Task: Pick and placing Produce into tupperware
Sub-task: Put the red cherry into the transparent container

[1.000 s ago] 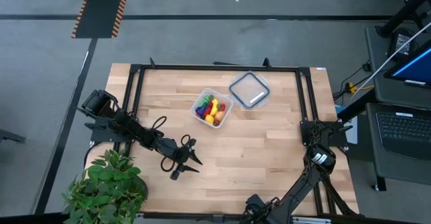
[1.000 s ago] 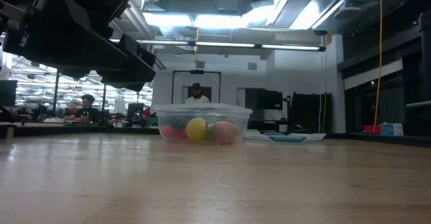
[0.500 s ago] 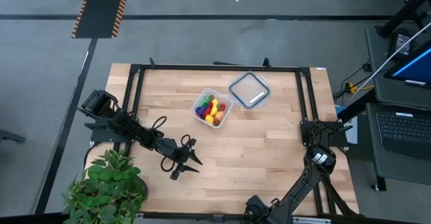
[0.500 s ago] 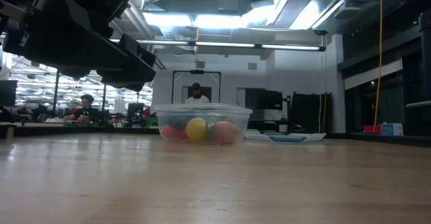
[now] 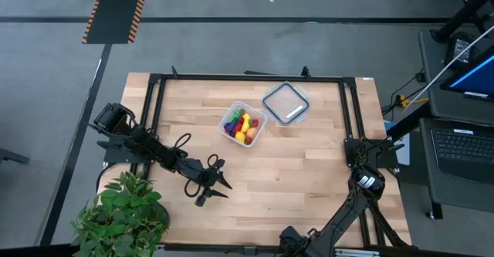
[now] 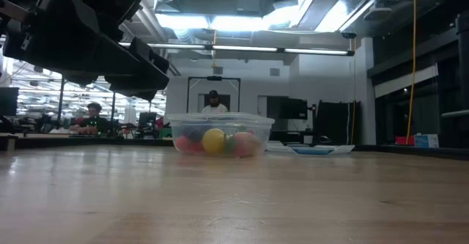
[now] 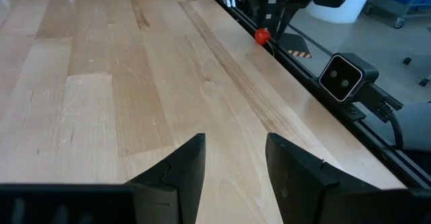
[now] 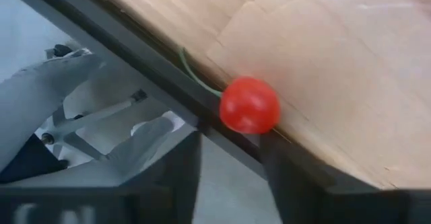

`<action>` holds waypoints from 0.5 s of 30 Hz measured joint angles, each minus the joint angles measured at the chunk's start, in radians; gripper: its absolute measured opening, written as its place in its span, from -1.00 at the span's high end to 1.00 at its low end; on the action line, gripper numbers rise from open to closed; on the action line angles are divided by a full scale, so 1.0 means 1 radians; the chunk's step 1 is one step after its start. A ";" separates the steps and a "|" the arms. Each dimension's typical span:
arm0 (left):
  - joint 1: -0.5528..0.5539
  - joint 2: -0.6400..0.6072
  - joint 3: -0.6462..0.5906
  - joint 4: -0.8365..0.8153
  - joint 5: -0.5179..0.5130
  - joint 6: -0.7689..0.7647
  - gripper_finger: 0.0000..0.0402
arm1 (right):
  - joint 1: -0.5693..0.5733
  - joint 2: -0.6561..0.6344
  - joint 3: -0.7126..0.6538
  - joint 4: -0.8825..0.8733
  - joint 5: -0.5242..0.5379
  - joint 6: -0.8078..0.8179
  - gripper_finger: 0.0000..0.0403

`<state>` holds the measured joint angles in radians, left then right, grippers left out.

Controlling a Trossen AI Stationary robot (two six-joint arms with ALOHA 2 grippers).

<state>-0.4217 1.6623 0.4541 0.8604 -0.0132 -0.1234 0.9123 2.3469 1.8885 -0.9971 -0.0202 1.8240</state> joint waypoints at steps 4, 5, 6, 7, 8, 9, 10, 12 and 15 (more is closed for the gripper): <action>0.000 0.000 0.000 0.000 0.000 0.000 0.26 | 0.000 0.000 0.001 -0.003 -0.001 -0.022 -0.04; 0.000 0.000 0.000 0.000 0.000 0.000 0.26 | 0.000 0.001 0.000 -0.009 -0.002 -0.028 -0.09; 0.000 0.000 0.000 0.000 0.000 0.000 0.26 | 0.000 0.003 -0.003 -0.023 -0.005 -0.033 -0.15; 0.000 0.000 0.000 0.000 0.000 0.000 0.26 | 0.000 0.005 -0.002 -0.020 -0.009 -0.043 -0.19; 0.000 0.000 0.000 0.000 0.000 0.000 0.26 | -0.001 0.005 -0.002 -0.022 -0.008 -0.050 -0.22; 0.000 0.000 0.000 0.000 0.000 0.000 0.26 | -0.003 0.005 -0.002 -0.029 -0.009 -0.057 -0.24; 0.000 0.000 0.000 0.000 0.000 0.000 0.26 | -0.005 0.005 -0.002 -0.034 -0.012 -0.067 -0.25; 0.000 0.000 0.000 0.001 0.000 0.000 0.26 | -0.010 0.005 -0.001 -0.048 -0.019 -0.074 -0.26; 0.000 0.000 0.000 0.001 0.000 0.000 0.26 | -0.017 0.004 -0.001 -0.056 -0.025 -0.074 -0.24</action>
<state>-0.4217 1.6619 0.4541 0.8610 -0.0132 -0.1238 0.8955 2.3508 1.8877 -1.0533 -0.0454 1.7501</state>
